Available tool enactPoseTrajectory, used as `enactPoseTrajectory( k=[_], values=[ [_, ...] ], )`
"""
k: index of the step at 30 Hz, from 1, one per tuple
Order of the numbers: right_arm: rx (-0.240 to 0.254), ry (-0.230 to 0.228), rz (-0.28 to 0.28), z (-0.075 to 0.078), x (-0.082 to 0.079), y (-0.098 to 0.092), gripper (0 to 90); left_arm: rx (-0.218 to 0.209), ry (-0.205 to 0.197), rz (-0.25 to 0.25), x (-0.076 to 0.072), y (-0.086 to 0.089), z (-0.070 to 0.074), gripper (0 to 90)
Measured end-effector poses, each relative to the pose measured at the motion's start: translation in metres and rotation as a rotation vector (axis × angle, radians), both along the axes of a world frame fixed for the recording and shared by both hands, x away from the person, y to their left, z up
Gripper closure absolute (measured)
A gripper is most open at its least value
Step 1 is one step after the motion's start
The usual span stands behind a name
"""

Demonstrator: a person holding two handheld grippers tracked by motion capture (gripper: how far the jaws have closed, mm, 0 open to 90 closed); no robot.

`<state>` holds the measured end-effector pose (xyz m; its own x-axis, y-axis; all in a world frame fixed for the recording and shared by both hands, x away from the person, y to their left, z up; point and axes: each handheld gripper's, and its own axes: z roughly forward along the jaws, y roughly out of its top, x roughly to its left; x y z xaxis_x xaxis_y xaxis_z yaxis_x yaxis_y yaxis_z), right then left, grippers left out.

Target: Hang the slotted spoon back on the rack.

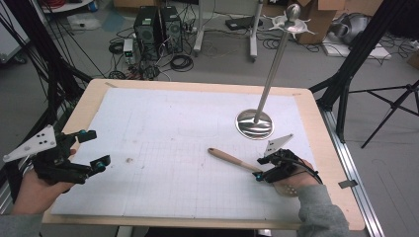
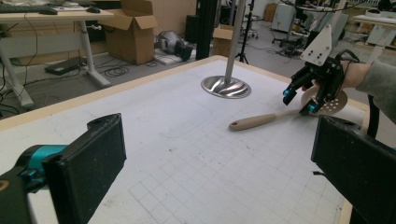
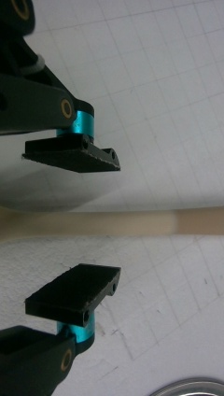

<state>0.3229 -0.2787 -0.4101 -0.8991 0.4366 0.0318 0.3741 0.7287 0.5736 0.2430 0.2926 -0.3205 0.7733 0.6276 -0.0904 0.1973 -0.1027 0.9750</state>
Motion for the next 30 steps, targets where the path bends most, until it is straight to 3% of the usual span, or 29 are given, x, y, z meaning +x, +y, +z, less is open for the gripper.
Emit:
enactPoseTrajectory(
  k=[12,30],
  values=[
    [-0.037,0.024,0.004,-0.004,0.000,-0.001,55.9,-0.003,0.003,0.000,0.000,-0.001,-0.001,3.5],
    [-0.059,0.039,0.003,-0.011,0.000,-0.002,66.2,0.002,0.009,-0.002,0.001,-0.002,-0.002,3.5]
  ],
)
